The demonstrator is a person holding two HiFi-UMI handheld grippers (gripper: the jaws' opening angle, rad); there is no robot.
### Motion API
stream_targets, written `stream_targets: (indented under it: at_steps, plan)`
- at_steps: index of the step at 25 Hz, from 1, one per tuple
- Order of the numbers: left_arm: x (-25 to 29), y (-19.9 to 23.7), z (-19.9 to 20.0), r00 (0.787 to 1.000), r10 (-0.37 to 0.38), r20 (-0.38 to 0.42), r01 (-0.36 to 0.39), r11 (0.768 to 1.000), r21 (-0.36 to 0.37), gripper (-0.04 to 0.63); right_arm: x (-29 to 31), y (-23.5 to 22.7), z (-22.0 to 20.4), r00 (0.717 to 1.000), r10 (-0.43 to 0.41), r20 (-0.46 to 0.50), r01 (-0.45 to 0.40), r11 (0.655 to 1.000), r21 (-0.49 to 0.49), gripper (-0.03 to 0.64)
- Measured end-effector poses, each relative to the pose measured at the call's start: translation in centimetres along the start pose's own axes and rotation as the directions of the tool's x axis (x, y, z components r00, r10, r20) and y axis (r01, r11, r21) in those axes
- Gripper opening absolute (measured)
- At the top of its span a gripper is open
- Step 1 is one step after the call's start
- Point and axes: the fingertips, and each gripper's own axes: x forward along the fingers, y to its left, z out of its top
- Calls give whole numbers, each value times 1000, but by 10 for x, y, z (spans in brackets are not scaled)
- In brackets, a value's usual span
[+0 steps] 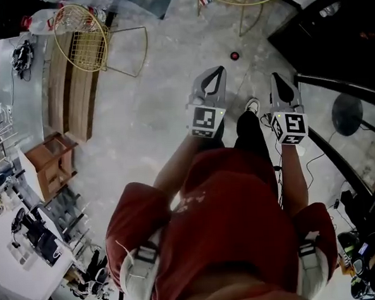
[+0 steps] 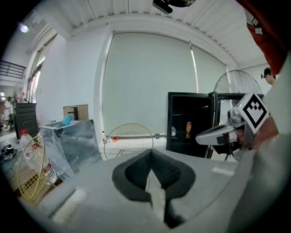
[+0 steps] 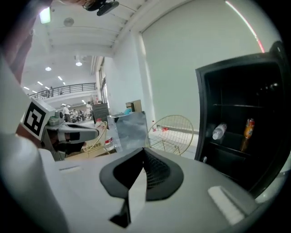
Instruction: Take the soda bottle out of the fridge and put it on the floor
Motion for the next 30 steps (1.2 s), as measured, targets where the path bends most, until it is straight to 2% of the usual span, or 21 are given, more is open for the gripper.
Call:
stream_targets:
  at_steps: [4, 8, 14, 17, 30]
  plan:
    - [-25, -2, 34, 999, -5, 37, 4, 1000, 17, -2, -24, 11, 29, 999, -34, 13, 34, 999, -26, 0]
    - [-46, 17, 67, 997, 3, 80, -6, 999, 36, -2, -31, 22, 64, 997, -67, 46, 67, 998, 1, 0]
    - [-56, 29, 93, 992, 23, 126, -29, 998, 49, -2, -41, 25, 98, 990, -80, 114, 85, 996, -41, 0]
    - [-55, 33, 99, 988, 43, 147, -52, 997, 56, -2, -38, 23, 105, 988, -81, 130, 87, 995, -44, 0]
    - [-51, 43, 106, 985, 89, 148, -96, 995, 39, -2, -23, 22, 119, 987, -41, 155, 53, 996, -72, 0]
